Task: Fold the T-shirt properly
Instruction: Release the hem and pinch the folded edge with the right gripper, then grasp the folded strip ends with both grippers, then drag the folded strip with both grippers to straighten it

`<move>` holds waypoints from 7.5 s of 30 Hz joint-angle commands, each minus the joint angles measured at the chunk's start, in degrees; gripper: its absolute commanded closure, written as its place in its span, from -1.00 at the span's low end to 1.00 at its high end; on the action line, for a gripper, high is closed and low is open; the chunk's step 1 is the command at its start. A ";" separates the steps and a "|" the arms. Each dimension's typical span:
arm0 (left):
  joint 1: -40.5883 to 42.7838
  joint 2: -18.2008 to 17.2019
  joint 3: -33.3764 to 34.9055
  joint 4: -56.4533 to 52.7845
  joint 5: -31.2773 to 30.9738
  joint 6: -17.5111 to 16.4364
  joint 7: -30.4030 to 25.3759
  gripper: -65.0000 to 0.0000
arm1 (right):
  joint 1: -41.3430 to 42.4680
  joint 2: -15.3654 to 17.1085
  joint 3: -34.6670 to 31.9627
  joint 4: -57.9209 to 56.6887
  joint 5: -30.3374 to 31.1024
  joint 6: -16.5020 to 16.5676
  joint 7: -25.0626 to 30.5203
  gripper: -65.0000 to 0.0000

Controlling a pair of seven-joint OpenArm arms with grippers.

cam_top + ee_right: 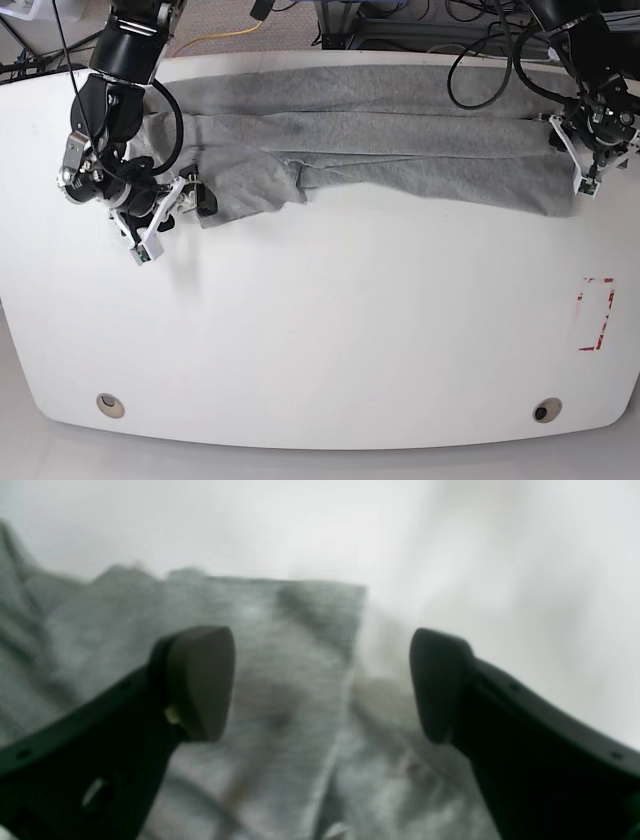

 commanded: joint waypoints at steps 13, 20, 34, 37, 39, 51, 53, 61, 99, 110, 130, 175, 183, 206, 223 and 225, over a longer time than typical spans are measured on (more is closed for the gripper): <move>3.52 -0.78 -0.29 3.04 -0.21 -0.08 -0.62 -0.13 | 4.93 0.37 -4.48 -8.70 -2.73 -0.78 1.06 -0.61; 4.66 -0.60 -0.20 3.83 -0.21 -0.08 -0.62 -0.13 | 3.61 -1.48 -4.48 -8.35 -2.56 -0.78 1.06 -0.44; 4.58 -0.69 -0.11 3.66 -0.13 -0.08 -0.71 -0.13 | 1.68 -1.13 -4.21 -2.37 2.90 -0.26 2.82 1.00; 4.58 -0.69 0.06 3.57 -0.13 -0.08 -0.71 -0.13 | -1.05 0.45 -4.12 4.05 6.85 -0.78 2.47 1.00; 4.58 -0.60 0.06 3.57 -0.13 -0.08 -0.71 -0.13 | -3.86 1.33 -3.86 7.91 9.31 -0.87 1.33 1.00; 4.66 -0.87 0.06 3.48 -0.04 -0.08 -0.71 -0.13 | -18.02 4.50 3.96 20.75 16.08 -0.87 0.01 1.00; 4.66 -0.87 0.06 3.48 -0.04 -0.08 -0.71 -0.13 | -20.57 5.20 5.28 21.54 18.37 -0.87 -0.08 1.00; 4.66 -0.87 0.15 3.48 -0.04 -0.08 -0.71 -0.13 | -25.58 5.64 9.33 21.89 21.09 -0.87 -0.08 1.00; 2.29 2.65 -2.84 12.45 -0.65 -0.30 -0.45 -0.13 | -25.75 -0.16 1.24 18.90 21.62 -0.78 0.19 -0.08; 0.01 3.27 -6.71 12.10 -0.48 -0.30 -0.36 -0.14 | -23.99 -0.78 -3.33 16.88 15.73 -0.34 0.27 -0.21; 5.63 1.68 -3.37 4.45 -10.15 -0.30 -0.45 -0.05 | -23.99 -0.78 -3.25 16.88 15.73 -0.26 0.27 -0.21; 7.57 0.63 -4.95 8.05 -10.15 -0.30 -0.45 1.00 | -23.99 -0.86 -2.98 16.53 15.73 -0.26 0.36 -0.21; 7.74 0.80 -6.09 11.57 -10.59 -0.30 -0.45 1.00 | -23.99 -0.86 -2.98 16.44 15.47 -0.26 0.36 -0.21; 12.31 0.80 -9.52 16.23 -10.50 -0.30 12.04 1.00 | -23.91 -1.92 -2.98 16.35 15.20 -0.78 0.45 -0.21; 14.77 0.45 -8.38 15.70 -10.15 -0.30 17.22 0.55 | -23.91 -1.92 -2.98 16.35 15.20 -0.78 0.45 -0.21; 14.77 0.45 -7.59 15.70 -10.06 -0.30 17.22 0.32 | -23.91 -1.92 -2.98 16.35 15.29 -0.78 0.45 -0.21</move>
